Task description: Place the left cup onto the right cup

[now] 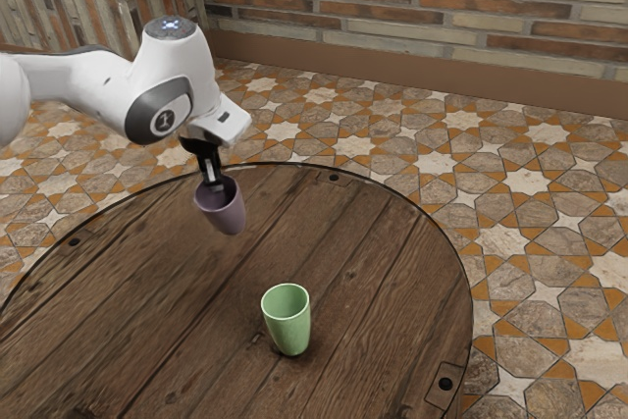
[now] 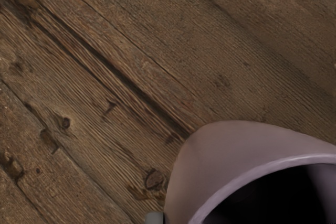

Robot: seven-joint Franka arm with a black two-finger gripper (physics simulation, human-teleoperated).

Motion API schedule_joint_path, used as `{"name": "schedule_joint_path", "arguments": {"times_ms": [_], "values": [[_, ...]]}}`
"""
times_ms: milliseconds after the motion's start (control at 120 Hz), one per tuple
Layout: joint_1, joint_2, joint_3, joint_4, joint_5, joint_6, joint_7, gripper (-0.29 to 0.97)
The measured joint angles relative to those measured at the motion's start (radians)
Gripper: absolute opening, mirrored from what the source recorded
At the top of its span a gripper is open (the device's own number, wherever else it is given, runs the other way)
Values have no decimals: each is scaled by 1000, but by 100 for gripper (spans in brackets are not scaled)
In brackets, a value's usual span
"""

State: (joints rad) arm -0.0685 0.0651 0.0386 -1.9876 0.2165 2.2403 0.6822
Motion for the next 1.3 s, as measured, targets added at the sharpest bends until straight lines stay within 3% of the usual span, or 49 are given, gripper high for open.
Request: {"name": "schedule_joint_path", "arguments": {"times_ms": [325,583,875,1300], "values": [[-107,77,8,204,-29,-182,-8,-11],[-162,92,5,273,-54,-338,-10,-11],[-204,76,-2,297,-92,-460,-7,-11],[-264,28,-5,173,-106,-456,-19,-11]]}}
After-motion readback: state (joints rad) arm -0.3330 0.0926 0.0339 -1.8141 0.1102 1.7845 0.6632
